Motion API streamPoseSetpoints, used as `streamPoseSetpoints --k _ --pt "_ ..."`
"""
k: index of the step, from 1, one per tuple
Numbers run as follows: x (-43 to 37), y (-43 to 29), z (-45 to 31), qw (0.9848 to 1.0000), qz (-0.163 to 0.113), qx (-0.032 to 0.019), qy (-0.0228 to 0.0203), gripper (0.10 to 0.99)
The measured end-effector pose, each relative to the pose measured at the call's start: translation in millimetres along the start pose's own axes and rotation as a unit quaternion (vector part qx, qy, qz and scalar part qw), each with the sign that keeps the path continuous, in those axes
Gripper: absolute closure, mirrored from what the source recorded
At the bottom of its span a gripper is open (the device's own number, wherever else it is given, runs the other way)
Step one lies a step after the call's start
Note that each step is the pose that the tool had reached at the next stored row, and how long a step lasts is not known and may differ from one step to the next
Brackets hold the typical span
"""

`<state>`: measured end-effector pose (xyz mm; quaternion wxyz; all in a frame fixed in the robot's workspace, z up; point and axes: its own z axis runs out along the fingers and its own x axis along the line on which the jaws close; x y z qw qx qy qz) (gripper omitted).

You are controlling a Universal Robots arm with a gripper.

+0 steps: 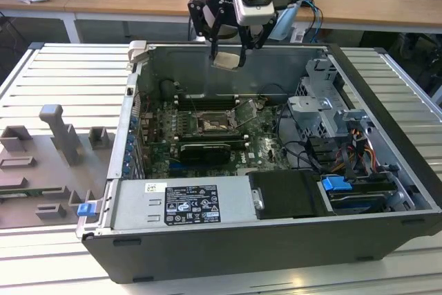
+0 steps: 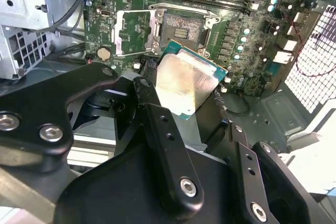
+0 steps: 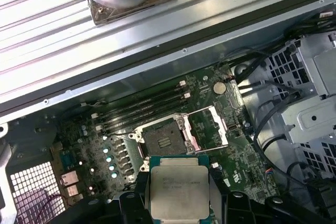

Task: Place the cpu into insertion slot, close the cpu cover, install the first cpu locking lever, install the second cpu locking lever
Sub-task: 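Place the cpu into insertion slot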

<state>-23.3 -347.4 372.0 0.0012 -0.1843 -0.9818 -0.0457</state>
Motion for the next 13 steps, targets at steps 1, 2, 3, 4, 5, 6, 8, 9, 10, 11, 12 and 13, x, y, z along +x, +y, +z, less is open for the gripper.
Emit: streamPoseSetpoints --k 1,2,3,4,5,6,8,9,10,11,12,13 --pt "0.0 0.0 0.0 1.0000 0.003 -0.0001 -0.0003 0.549" --pt "0.0 0.0 0.1 1.0000 0.006 -0.0001 -0.0006 0.549" --pt "0.0 0.0 0.1 0.9999 0.011 -0.0002 -0.0010 0.549" --pt "0.0 0.0 0.1 0.9999 0.014 -0.0003 -0.0013 0.549" --pt "0.0 0.0 0.1 0.9999 0.017 -0.0003 -0.0015 0.549" --pt "0.0 0.0 0.1 0.9998 0.020 -0.0003 -0.0018 0.549" --pt "0.0 0.0 0.3 0.9996 0.027 -0.0005 -0.0024 0.549" --pt "0.0 0.0 0.3 0.9996 0.029 -0.0005 -0.0027 0.549" --pt "0.0 0.0 0.3 0.9995 0.032 -0.0005 -0.0029 0.549" --pt "0.0 0.0 0.3 0.9994 0.035 -0.0006 -0.0032 0.549" --pt "0.0 0.0 0.3 0.9993 0.037 -0.0006 -0.0034 0.549" --pt "0.0 0.0 0.4 0.9992 0.040 -0.0007 -0.0037 0.549"
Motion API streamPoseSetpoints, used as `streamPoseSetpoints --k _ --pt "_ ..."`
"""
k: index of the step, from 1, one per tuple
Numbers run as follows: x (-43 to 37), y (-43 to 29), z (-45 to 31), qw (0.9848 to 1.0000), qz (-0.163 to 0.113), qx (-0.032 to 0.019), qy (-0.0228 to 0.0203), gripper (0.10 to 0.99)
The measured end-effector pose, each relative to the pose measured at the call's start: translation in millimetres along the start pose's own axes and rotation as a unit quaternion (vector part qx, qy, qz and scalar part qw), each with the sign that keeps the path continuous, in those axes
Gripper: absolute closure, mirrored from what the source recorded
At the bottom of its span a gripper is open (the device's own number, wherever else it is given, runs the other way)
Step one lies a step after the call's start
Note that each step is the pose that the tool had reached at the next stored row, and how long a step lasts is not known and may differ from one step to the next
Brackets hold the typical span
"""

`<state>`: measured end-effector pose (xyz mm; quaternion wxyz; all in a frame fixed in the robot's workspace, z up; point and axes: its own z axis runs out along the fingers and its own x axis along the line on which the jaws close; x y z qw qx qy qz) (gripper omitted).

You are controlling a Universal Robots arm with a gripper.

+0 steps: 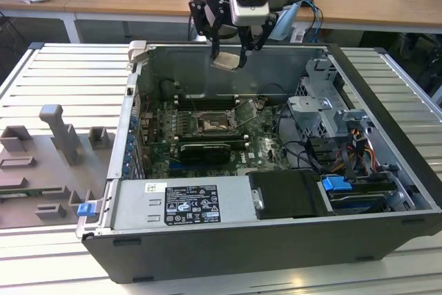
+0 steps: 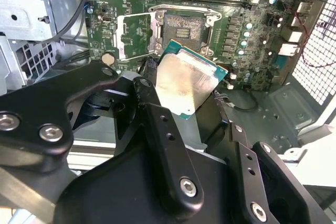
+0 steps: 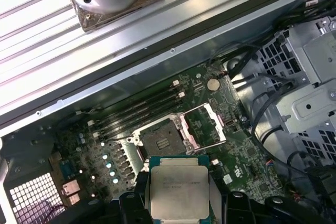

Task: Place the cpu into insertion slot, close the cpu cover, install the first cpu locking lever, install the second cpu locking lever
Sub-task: 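Place the cpu into insertion slot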

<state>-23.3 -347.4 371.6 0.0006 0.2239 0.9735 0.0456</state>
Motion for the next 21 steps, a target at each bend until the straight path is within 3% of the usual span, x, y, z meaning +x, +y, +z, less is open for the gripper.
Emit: streamPoseSetpoints --k 21 --pt "0.0 0.0 0.6 0.9983 0.059 -0.0011 -0.0052 0.549"
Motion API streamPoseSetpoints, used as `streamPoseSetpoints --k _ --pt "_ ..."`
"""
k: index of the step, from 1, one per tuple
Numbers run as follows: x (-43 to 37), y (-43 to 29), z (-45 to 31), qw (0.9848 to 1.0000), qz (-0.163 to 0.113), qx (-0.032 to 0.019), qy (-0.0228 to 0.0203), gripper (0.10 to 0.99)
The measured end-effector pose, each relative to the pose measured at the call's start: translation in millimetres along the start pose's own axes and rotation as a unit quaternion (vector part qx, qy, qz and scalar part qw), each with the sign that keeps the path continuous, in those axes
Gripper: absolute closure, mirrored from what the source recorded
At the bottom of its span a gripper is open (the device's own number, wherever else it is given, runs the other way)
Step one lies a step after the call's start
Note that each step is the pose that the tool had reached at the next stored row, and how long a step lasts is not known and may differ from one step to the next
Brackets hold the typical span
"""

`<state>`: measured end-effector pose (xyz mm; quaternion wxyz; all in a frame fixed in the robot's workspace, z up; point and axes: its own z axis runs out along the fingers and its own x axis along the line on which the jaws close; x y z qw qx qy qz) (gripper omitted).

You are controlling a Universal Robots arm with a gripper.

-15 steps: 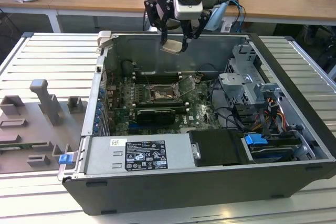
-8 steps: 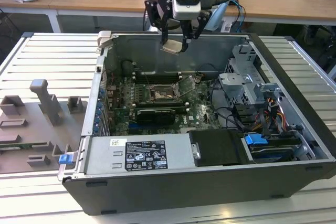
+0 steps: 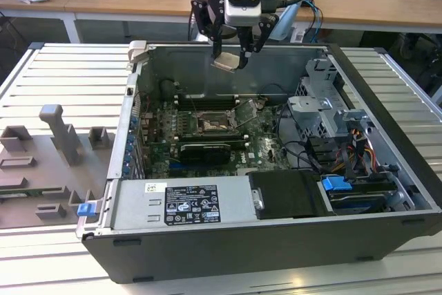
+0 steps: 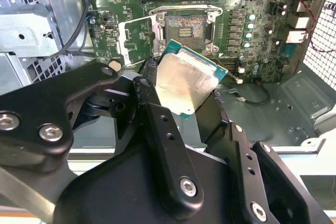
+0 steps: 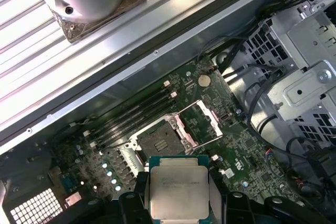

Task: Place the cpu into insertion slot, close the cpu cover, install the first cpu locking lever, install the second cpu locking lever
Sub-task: 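Place the cpu into insertion slot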

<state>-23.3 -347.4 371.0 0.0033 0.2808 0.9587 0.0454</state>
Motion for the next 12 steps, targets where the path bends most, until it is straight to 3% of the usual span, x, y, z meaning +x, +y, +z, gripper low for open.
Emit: streamPoseSetpoints --k 12 --pt "0.0 0.0 0.5 0.9992 0.040 -0.0008 -0.0036 0.549"
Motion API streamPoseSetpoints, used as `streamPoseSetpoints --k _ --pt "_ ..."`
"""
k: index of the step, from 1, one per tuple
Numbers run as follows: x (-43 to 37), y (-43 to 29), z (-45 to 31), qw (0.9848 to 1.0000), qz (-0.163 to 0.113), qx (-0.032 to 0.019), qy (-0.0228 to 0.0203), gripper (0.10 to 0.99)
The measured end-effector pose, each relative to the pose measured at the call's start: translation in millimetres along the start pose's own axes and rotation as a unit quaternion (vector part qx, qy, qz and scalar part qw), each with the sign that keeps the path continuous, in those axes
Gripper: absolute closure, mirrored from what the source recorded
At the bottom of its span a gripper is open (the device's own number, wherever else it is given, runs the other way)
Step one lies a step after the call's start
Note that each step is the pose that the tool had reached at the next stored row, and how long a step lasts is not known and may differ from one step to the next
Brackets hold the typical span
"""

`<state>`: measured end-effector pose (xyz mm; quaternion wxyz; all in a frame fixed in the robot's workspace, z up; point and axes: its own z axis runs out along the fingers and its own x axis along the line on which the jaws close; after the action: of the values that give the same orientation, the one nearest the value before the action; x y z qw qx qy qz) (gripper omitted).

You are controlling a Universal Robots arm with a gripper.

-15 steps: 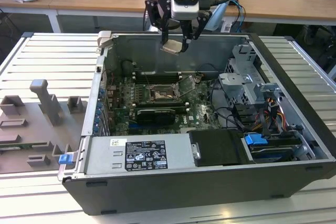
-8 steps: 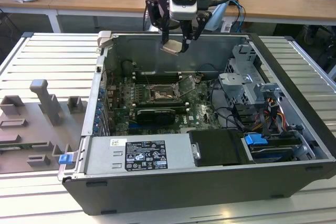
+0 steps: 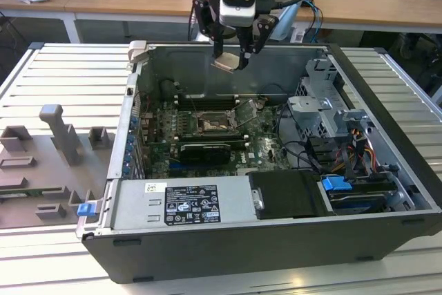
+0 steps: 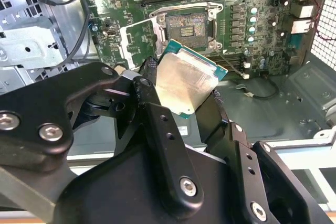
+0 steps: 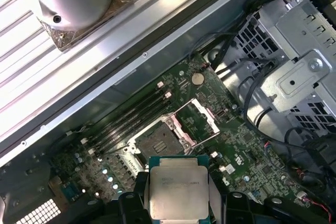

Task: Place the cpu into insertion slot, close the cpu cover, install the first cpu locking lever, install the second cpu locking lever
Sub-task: 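Place the cpu into insertion slot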

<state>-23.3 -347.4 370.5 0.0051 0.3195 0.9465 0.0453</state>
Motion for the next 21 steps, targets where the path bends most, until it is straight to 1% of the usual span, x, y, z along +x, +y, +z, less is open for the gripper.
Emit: streamPoseSetpoints --k 11,17,19,21 --pt "0.0 0.0 0.5 0.9996 0.029 -0.0006 -0.0026 0.549" --pt "0.0 -0.1 0.9 0.9988 0.049 -0.0005 -0.0048 0.549" --pt "0.0 -0.1 1.1 0.9984 0.056 -0.0002 -0.0058 0.549" --pt "0.0 -0.1 1.5 0.9976 0.069 -0.0002 -0.0071 0.549"
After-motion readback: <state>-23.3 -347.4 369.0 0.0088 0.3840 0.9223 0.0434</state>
